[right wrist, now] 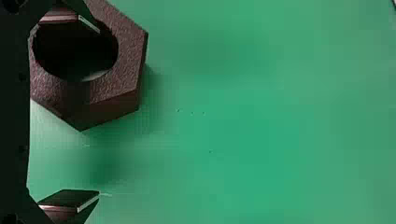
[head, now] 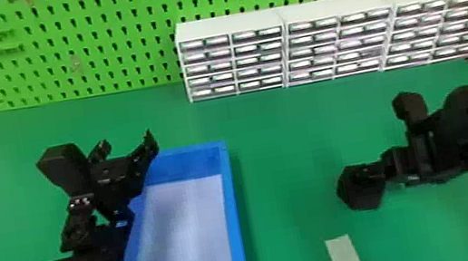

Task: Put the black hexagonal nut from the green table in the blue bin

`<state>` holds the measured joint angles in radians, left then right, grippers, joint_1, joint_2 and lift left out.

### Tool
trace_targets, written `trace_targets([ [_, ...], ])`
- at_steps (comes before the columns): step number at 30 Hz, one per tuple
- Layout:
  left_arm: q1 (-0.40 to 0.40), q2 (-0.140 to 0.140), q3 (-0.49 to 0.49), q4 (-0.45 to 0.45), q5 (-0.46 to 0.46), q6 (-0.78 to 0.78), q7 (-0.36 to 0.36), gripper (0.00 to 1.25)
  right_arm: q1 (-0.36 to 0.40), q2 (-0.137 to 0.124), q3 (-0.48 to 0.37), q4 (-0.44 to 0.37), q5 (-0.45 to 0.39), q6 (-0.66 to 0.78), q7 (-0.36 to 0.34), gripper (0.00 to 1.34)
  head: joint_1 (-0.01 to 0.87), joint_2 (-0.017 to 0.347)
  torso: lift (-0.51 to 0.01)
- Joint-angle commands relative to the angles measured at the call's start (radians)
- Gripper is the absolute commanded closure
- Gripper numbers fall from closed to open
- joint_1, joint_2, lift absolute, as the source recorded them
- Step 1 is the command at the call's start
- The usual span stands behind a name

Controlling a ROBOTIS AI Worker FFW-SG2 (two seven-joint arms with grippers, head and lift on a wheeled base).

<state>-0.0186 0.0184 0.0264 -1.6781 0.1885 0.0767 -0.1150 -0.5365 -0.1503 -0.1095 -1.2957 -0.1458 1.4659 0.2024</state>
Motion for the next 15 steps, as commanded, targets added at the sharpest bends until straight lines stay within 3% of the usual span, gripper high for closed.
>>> trace_targets([
  [1,-0.001,0.000,0.000,0.001,0.000,0.000,0.000,0.32,0.010,0.000,-0.004,0.007,-0.005,-0.012,0.000,0.08,0.686,0.051,-0.097],
  [9,-0.001,0.000,0.000,0.001,0.002,-0.005,0.000,0.32,0.024,-0.003,-0.009,0.016,-0.003,-0.035,0.000,0.09,0.686,0.051,-0.097],
  [11,-0.001,0.000,0.001,0.001,0.003,-0.005,0.000,0.32,0.026,-0.003,-0.009,0.018,-0.005,-0.038,0.000,0.15,0.686,0.051,-0.097],
  [13,-0.001,0.000,0.001,0.001,0.002,-0.005,0.000,0.32,0.027,-0.003,-0.009,0.018,-0.009,-0.044,0.000,0.36,0.686,0.051,-0.097],
  [15,-0.003,0.000,0.000,0.001,0.002,-0.006,0.000,0.32,0.027,-0.002,-0.009,0.021,-0.014,-0.050,0.000,0.71,0.686,0.051,-0.097],
])
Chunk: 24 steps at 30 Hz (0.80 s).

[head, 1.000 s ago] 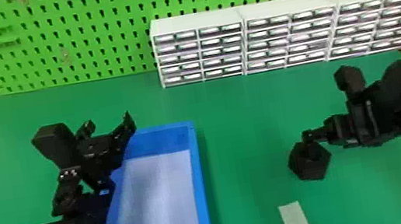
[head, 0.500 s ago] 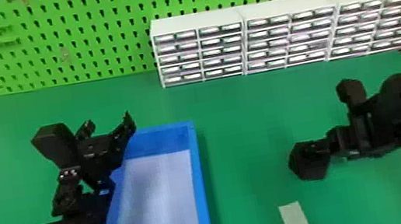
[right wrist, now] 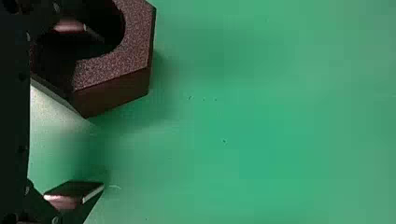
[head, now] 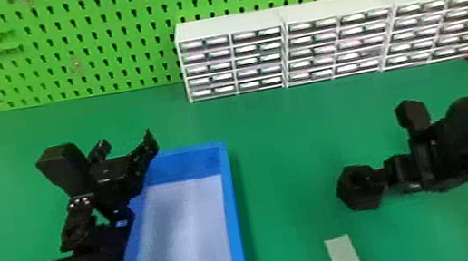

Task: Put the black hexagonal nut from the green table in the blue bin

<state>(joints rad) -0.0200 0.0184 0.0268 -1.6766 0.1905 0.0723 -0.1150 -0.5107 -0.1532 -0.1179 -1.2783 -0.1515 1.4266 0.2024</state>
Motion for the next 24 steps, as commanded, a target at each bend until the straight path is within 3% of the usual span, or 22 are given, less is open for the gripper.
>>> trace_targets([
  [1,-0.002,0.000,-0.001,0.000,0.000,-0.002,0.000,0.32,0.001,0.003,-0.002,0.002,-0.008,-0.011,0.000,0.82,0.686,0.051,-0.097],
  [24,0.000,0.000,-0.001,0.000,0.000,-0.002,0.001,0.32,0.008,0.001,0.007,0.002,-0.031,-0.015,0.000,0.96,0.686,0.051,-0.097],
])
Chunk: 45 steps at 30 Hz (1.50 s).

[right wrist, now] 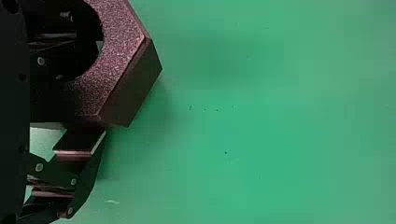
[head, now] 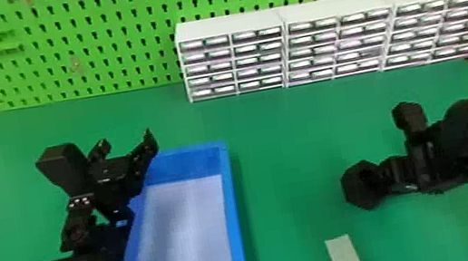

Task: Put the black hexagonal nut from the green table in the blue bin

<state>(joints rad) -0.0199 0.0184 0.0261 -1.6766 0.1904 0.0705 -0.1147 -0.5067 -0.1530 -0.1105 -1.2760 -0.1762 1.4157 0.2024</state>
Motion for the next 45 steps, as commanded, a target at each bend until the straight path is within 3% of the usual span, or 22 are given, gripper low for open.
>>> trace_targets([
  [1,0.000,0.000,0.000,0.000,0.000,0.000,0.000,0.32,0.004,0.001,0.000,0.000,-0.011,-0.006,0.000,0.96,0.686,0.051,-0.097],
  [23,0.005,0.000,-0.002,0.000,0.000,0.000,0.001,0.32,0.056,0.003,0.011,-0.108,-0.101,-0.103,0.000,0.96,0.686,0.051,-0.097],
  [45,0.006,0.000,-0.002,0.001,0.000,0.000,0.003,0.32,0.157,-0.011,0.095,-0.272,-0.180,-0.534,0.002,0.96,0.686,0.051,-0.097],
])
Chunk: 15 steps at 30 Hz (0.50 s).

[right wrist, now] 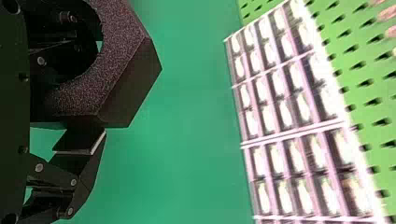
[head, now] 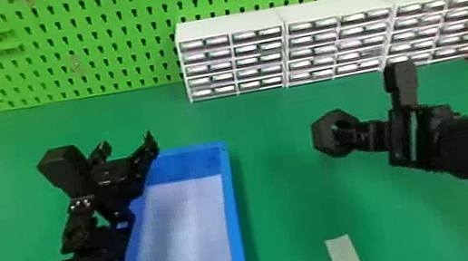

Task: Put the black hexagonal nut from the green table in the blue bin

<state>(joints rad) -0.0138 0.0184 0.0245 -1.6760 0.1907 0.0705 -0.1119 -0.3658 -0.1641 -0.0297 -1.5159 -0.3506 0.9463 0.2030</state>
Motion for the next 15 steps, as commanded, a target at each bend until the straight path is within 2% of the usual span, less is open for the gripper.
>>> trace_targets([
  [1,0.001,0.000,0.000,-0.001,0.000,0.000,0.000,0.32,0.021,0.000,0.019,-0.040,-0.005,-0.081,0.001,0.96,0.686,0.051,-0.097],
  [6,0.001,0.000,0.000,0.001,0.000,0.000,0.000,0.32,0.041,0.003,0.031,-0.078,-0.016,-0.144,0.001,0.96,0.686,0.051,-0.097],
  [15,0.005,0.000,-0.002,0.001,0.001,0.000,0.003,0.32,0.050,0.017,0.053,-0.127,-0.036,-0.153,0.001,0.96,0.686,0.051,-0.097],
])
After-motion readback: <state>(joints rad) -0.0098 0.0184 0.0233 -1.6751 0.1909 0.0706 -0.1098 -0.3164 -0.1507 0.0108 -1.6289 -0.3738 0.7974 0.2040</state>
